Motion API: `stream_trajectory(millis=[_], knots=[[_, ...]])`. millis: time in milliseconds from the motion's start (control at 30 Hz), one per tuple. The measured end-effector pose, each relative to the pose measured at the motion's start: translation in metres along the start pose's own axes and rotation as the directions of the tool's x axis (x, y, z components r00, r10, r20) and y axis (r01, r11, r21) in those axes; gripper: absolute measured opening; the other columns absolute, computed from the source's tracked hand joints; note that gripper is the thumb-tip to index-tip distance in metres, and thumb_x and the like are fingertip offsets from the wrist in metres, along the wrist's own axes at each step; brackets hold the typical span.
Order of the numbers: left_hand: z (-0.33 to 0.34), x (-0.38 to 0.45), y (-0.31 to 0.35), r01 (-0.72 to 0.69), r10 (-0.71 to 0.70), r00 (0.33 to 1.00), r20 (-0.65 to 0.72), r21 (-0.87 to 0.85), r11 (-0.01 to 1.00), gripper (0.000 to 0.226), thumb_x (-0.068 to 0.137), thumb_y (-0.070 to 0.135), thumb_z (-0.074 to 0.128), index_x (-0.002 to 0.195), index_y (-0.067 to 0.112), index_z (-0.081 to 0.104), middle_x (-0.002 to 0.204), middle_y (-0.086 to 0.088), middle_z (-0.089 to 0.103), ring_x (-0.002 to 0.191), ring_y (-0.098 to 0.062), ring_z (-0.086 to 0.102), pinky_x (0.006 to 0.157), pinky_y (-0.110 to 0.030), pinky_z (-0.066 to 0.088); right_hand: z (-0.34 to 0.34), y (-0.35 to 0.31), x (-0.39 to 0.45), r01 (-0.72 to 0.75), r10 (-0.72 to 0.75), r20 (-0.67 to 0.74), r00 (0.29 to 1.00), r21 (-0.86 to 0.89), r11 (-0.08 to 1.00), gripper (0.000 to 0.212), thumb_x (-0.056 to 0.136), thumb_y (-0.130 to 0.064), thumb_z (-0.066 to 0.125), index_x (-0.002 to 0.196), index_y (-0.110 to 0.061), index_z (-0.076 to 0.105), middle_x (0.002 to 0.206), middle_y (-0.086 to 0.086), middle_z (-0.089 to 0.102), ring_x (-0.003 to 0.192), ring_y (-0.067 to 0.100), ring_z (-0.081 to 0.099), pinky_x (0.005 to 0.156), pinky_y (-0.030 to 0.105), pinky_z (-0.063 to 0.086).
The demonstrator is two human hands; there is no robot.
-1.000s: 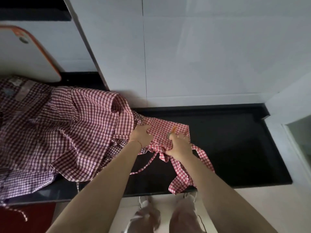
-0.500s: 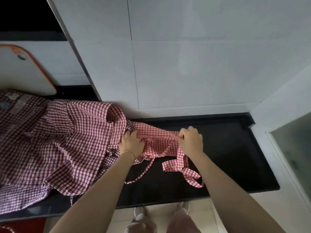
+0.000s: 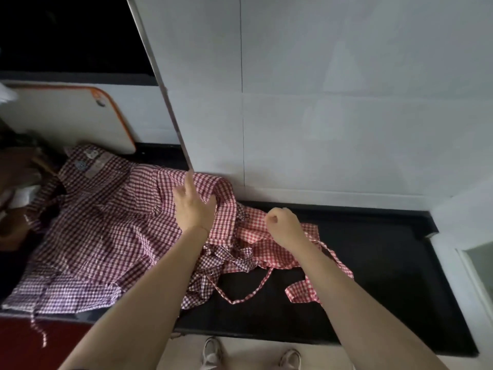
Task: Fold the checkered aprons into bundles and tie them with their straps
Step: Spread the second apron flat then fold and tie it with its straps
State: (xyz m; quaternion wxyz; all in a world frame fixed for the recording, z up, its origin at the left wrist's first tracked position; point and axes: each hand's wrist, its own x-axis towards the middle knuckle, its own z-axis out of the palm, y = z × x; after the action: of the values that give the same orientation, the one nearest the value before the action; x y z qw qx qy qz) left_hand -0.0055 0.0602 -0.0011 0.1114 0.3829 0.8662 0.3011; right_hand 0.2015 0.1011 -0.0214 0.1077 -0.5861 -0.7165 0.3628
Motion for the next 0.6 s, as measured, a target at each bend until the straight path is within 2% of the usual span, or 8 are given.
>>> stream_trajectory(millis=[67,133,233,300,400,467,533,600], knots=[[-0.005,0.025,0.003,-0.061,0.048,0.993,0.110,0.113,0.992,0.041,0.090,0.035,0.067,0.129,0.028,0.056,0.131,-0.008,0.042,0.107,-0.024,0.051,0.065,-0.035,0.045,0.006,-0.014,-0.001,0.006,-0.006,0.002,1.000,0.035,0.999,0.022,0.097,-0.014,0.048,0.094,-0.005,0.069,0.095,0.009,0.062,0.096,0.023,0.059,0.078,0.029,0.041],[-0.007,0.040,0.003,-0.079,0.052,0.982,0.183,0.144,0.986,0.020,0.095,0.033,0.061,0.109,0.021,0.070,0.127,-0.008,0.048,0.101,-0.023,0.054,0.067,-0.034,0.042,0.012,-0.028,-0.001,-0.003,0.005,-0.019,1.000,0.087,0.996,0.022,0.098,-0.014,0.048,0.102,-0.010,0.069,0.100,0.001,0.063,0.097,0.017,0.059,0.082,0.028,0.044],[-0.012,0.050,-0.009,-0.145,0.123,0.975,0.187,0.110,0.983,0.025,0.093,0.030,0.064,0.114,0.017,0.065,0.126,-0.006,0.046,0.104,-0.021,0.049,0.069,-0.034,0.042,0.024,-0.052,0.001,-0.028,0.039,-0.061,0.997,0.167,0.986,0.020,0.099,-0.013,0.051,0.109,-0.014,0.067,0.102,-0.002,0.063,0.094,0.015,0.061,0.080,0.029,0.049],[-0.015,0.052,-0.017,-0.283,0.254,0.944,0.210,0.122,0.951,0.048,0.087,0.032,0.071,0.130,0.023,0.053,0.129,-0.006,0.043,0.118,-0.024,0.044,0.078,-0.036,0.046,0.030,-0.066,0.002,-0.041,0.054,-0.065,0.996,0.189,0.981,0.020,0.098,-0.014,0.053,0.113,-0.015,0.065,0.102,-0.002,0.063,0.092,0.016,0.061,0.076,0.028,0.049],[-0.019,0.061,-0.020,-0.463,0.380,0.874,0.301,0.286,0.839,0.060,0.088,0.023,0.066,0.142,0.028,0.041,0.130,-0.009,0.046,0.121,-0.029,0.044,0.093,-0.043,0.045,0.039,-0.085,0.002,-0.047,0.064,-0.069,0.996,0.227,0.973,0.019,0.099,-0.018,0.054,0.116,-0.017,0.063,0.102,0.001,0.063,0.087,0.017,0.065,0.066,0.024,0.047],[-0.020,0.068,-0.021,-0.545,0.410,0.829,0.380,0.385,0.745,0.052,0.090,0.015,0.059,0.140,0.025,0.046,0.129,-0.010,0.048,0.121,-0.030,0.046,0.097,-0.043,0.043,0.045,-0.092,0.002,-0.065,0.086,-0.077,0.993,0.238,0.969,0.018,0.099,-0.018,0.053,0.115,-0.018,0.062,0.100,0.002,0.063,0.084,0.019,0.067,0.062,0.023,0.046],[-0.020,0.075,-0.021,-0.616,0.457,0.784,0.421,0.433,0.658,0.035,0.091,0.013,0.058,0.126,0.019,0.062,0.126,-0.009,0.049,0.118,-0.029,0.046,0.098,-0.042,0.043,0.049,-0.094,0.003,-0.086,0.108,-0.082,0.991,0.236,0.968,0.018,0.099,-0.018,0.052,0.114,-0.018,0.062,0.098,0.003,0.064,0.079,0.017,0.067,0.059,0.022,0.048],[-0.021,0.080,-0.021,-0.646,0.513,0.761,0.398,0.380,0.662,0.023,0.095,0.018,0.059,0.114,0.016,0.071,0.124,-0.006,0.050,0.116,-0.027,0.046,0.097,-0.040,0.043,0.052,-0.099,0.004,-0.103,0.128,-0.095,0.987,0.233,0.967,0.024,0.098,-0.020,0.055,0.120,-0.015,0.060,0.096,0.002,0.063,0.074,0.012,0.063,0.057,0.016,0.048]])
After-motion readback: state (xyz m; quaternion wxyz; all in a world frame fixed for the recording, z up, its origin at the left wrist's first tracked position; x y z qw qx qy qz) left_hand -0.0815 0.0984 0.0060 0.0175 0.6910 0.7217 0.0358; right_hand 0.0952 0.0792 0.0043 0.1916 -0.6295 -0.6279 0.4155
